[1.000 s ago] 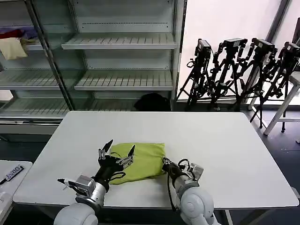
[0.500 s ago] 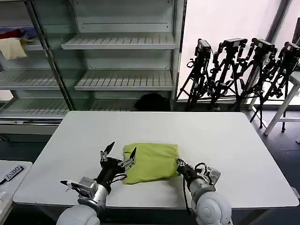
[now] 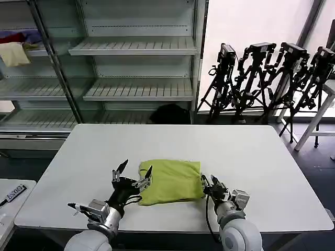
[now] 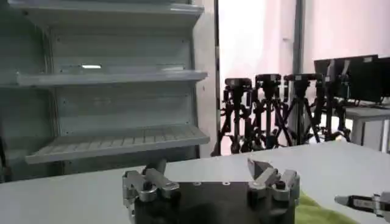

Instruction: Fold and organize the clothes.

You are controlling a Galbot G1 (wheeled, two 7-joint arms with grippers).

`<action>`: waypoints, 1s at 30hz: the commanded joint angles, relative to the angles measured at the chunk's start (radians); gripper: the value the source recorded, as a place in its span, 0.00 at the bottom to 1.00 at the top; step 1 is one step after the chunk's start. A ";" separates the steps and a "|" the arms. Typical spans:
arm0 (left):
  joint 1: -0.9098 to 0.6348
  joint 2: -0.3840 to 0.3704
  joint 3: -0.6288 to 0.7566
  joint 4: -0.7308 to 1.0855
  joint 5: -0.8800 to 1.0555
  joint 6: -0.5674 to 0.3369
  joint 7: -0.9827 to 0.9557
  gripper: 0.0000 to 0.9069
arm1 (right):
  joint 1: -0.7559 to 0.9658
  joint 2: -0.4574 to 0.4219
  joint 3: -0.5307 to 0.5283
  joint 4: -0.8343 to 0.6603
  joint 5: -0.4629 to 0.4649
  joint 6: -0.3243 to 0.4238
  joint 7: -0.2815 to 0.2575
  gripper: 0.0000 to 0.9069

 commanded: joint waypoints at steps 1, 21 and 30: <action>0.006 -0.005 -0.002 0.004 -0.006 -0.008 -0.002 1.00 | -0.006 0.015 0.014 -0.023 -0.498 0.050 -0.155 1.00; -0.012 0.019 -0.110 0.143 -0.155 -0.091 -0.043 1.00 | -0.142 -0.217 0.430 -0.012 -0.367 0.152 -0.420 1.00; -0.028 0.082 -0.178 0.213 -0.205 -0.127 0.011 1.00 | -0.104 -0.241 0.436 -0.066 -0.268 0.159 -0.434 1.00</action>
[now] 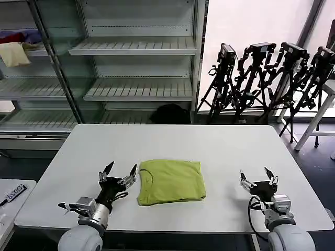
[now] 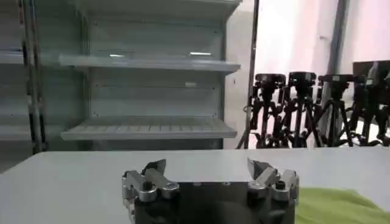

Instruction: Fold and organize the clothes.

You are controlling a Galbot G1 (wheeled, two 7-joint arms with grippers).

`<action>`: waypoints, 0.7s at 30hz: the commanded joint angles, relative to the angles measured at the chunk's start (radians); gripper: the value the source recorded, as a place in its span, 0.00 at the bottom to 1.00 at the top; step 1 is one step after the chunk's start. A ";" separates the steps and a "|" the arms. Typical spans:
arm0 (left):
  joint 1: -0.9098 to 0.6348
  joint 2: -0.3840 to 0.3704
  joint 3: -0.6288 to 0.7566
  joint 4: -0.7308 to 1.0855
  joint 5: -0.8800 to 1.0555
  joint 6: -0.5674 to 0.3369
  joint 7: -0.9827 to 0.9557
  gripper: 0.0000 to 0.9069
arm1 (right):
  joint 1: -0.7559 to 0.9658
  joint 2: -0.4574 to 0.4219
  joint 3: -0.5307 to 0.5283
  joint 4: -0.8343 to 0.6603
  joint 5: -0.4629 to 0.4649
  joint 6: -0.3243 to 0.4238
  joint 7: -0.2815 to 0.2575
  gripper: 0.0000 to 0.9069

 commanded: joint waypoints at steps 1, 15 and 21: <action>-0.009 0.054 -0.074 0.077 -0.073 -0.037 0.039 1.00 | 0.006 -0.076 0.097 -0.048 0.115 0.026 -0.087 1.00; -0.055 0.076 -0.073 0.144 -0.118 -0.113 0.016 1.00 | 0.002 -0.049 0.070 -0.059 0.117 0.040 -0.073 1.00; -0.057 0.073 -0.073 0.137 -0.117 -0.111 0.016 1.00 | -0.018 -0.046 0.073 -0.037 0.124 0.040 -0.076 1.00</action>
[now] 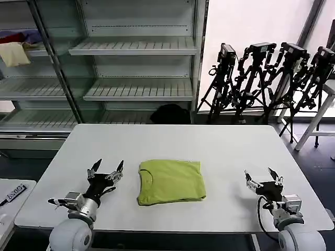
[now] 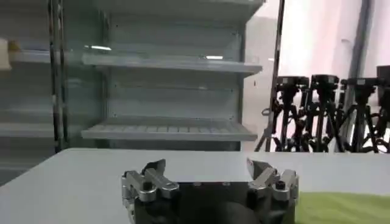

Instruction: Fold and organize the clothes.

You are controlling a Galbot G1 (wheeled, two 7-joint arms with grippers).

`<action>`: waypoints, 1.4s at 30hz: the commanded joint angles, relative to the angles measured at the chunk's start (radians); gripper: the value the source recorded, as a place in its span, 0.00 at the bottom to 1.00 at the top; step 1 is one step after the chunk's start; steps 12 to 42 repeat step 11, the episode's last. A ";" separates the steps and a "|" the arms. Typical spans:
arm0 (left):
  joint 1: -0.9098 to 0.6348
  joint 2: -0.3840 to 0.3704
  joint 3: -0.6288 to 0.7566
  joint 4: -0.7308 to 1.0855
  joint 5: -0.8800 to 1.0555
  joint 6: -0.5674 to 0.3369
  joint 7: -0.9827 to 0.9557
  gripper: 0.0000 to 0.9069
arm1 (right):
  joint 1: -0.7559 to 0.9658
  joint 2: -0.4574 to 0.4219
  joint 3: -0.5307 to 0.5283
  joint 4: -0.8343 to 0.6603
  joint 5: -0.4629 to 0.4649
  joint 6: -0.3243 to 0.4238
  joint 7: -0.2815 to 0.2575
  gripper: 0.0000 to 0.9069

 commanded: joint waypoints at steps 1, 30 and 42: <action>-0.009 0.009 -0.011 0.022 -0.020 -0.027 0.003 1.00 | -0.017 -0.008 0.016 0.016 0.024 0.007 -0.010 1.00; -0.001 -0.006 -0.003 0.002 -0.012 -0.023 0.002 1.00 | -0.039 -0.002 0.018 0.064 0.043 -0.055 -0.015 1.00; -0.001 -0.006 -0.003 0.002 -0.012 -0.023 0.002 1.00 | -0.039 -0.002 0.018 0.064 0.043 -0.055 -0.015 1.00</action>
